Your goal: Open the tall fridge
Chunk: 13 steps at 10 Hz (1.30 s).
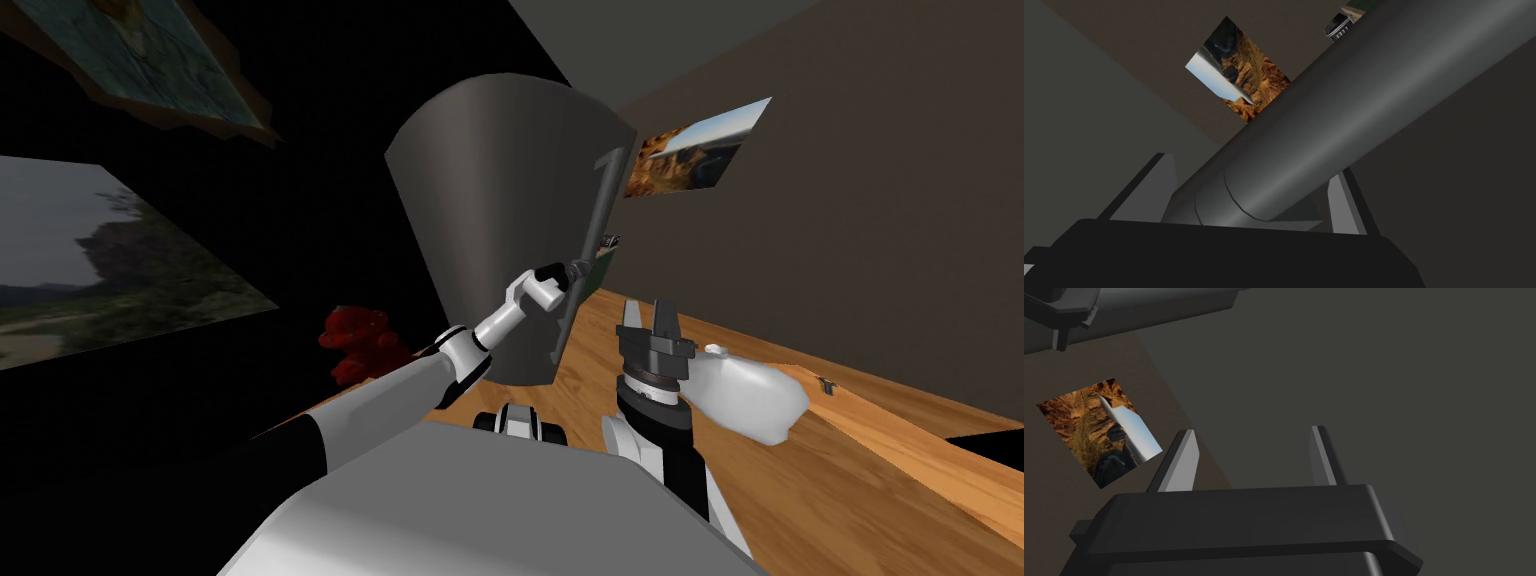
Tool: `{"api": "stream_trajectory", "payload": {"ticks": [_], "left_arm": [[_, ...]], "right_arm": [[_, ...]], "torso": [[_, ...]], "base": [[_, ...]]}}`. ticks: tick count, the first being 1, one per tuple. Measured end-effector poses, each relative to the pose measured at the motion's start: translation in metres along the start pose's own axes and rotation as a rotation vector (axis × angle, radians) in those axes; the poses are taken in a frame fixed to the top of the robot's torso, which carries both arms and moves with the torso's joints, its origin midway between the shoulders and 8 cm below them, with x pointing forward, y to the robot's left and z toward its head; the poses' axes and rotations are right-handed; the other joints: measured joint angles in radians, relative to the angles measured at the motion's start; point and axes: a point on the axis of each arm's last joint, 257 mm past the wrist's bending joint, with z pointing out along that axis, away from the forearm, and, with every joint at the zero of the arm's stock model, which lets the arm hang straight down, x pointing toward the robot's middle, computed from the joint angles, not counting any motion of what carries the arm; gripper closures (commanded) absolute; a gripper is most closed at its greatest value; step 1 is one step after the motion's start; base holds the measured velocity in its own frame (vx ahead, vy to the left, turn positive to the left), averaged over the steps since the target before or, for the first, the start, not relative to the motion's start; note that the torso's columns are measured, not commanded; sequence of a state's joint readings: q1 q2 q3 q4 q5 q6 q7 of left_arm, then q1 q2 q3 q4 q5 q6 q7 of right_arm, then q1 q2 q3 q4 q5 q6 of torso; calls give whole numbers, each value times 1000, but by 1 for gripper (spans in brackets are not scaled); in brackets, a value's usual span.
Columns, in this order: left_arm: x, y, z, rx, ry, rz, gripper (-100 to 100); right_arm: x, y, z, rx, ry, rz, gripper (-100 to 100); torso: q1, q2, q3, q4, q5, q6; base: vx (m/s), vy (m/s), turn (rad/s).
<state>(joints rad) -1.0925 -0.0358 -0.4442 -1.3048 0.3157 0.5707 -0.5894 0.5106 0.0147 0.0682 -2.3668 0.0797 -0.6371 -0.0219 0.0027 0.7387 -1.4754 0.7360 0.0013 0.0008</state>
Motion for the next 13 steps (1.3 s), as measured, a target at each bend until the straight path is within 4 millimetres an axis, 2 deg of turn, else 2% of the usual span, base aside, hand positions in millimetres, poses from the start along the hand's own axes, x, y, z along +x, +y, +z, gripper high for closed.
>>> {"api": "stream_trajectory", "payload": {"ticks": [6,7,9,13], "left_arm": [[52,-58,-13,119,105,-9,100],[60,-69,-17,141,121,-8,-100],[58,-83,-19,145,141,-8,-100],[43,-101,-23,138,158,0,-100]], "right_arm": [[0,0,0,0,0,0,0],[0,0,0,0,0,0,0],[0,0,0,0,0,0,0],[0,0,0,0,0,0,0]], "torso": [[1,-3,-3,1,2,-2],[0,-1,-2,1,1,-1],[-9,-11,-8,2,-1,-3],[5,10,4,11,6,1]], "base": [[-145,231,-123],[-71,84,50],[22,-45,91],[43,-43,43]]}}
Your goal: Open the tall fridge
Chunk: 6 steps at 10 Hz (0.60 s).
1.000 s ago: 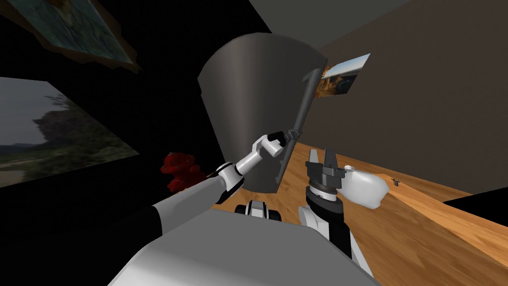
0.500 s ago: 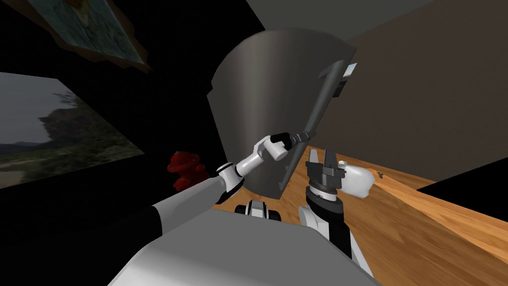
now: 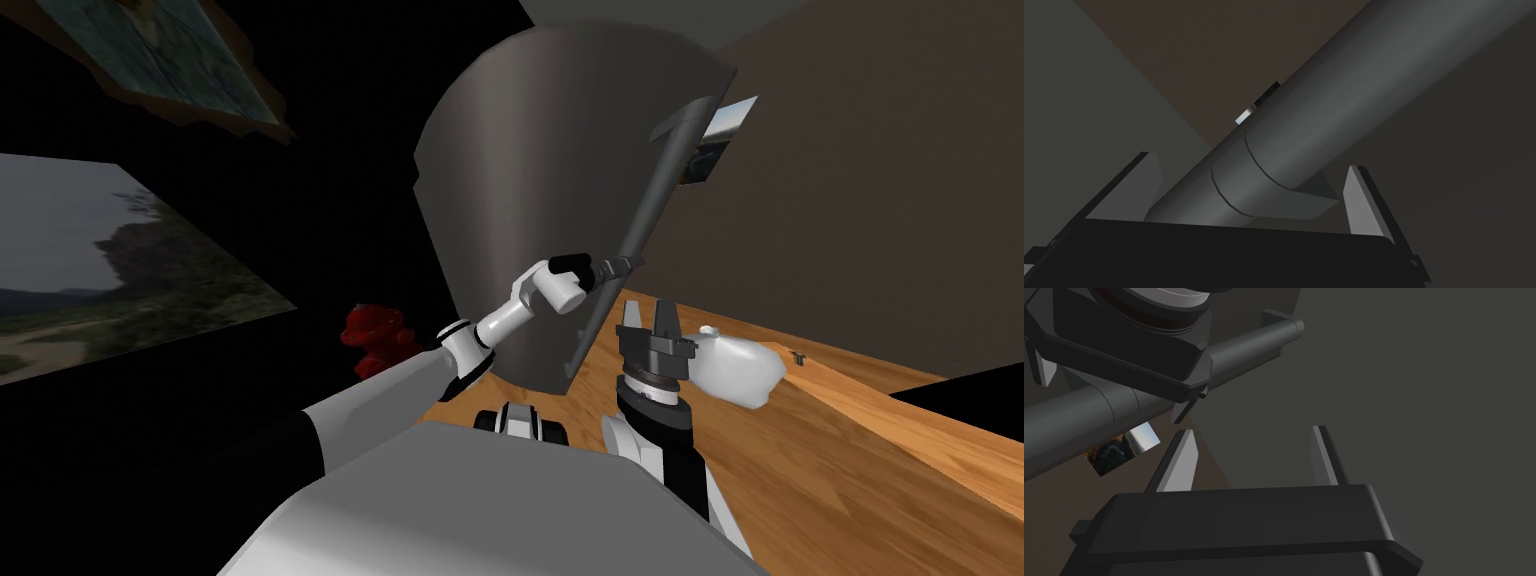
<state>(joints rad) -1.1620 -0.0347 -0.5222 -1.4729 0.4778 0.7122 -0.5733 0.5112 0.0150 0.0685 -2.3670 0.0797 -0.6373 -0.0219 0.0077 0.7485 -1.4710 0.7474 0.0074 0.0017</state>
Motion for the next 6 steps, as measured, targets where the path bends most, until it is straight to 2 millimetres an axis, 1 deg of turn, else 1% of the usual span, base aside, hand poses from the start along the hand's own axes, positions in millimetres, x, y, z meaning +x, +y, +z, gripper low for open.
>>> {"api": "stream_trajectory", "payload": {"ticks": [1,6], "left_arm": [[0,1,0,-4,2,0,0],[8,10,1,-23,17,-8,0]], "right_arm": [[0,0,0,0,0,0,0],[0,0,0,0,0,0,0]], "torso": [[1,1,2,-2,-2,-1],[-6,-9,-4,-7,-6,-2]], "base": [[14,-10,-7],[1,-1,-1]]}}
